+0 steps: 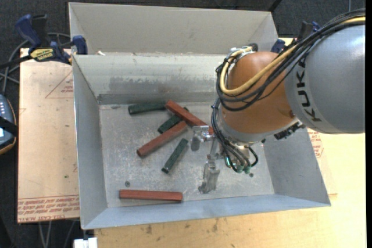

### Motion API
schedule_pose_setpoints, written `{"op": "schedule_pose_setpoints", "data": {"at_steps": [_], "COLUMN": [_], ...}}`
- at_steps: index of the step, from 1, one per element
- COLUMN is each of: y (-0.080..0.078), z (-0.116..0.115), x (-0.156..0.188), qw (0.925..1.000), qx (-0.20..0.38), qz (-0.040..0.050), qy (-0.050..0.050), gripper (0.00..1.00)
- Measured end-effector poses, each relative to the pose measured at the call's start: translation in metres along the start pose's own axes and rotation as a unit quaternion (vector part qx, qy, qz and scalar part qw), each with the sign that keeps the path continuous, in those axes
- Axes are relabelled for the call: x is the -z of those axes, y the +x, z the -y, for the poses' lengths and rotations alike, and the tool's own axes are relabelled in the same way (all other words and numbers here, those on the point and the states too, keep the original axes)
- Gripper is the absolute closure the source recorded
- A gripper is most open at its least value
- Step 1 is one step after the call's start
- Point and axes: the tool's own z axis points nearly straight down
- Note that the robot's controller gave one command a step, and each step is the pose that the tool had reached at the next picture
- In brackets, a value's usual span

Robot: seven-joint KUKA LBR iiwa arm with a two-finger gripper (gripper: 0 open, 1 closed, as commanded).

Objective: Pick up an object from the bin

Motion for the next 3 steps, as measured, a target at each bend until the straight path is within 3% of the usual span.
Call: {"op": "schedule_pose_setpoints", "data": {"at_steps": [1,2,3], "y": [-0.055,-0.091,-0.13], "z": [-0.003,-0.039,-0.087], "x": [-0.098,-0.111,-0.103], "qw": [0.9999,0.9957,0.9843], "qx": [-0.014,0.093,0.176], "qz": [0.0028,0.0071,0.0073], "qy": [0.0,0.0,0.0], "gripper": [0.0,0.0,0.0]}}
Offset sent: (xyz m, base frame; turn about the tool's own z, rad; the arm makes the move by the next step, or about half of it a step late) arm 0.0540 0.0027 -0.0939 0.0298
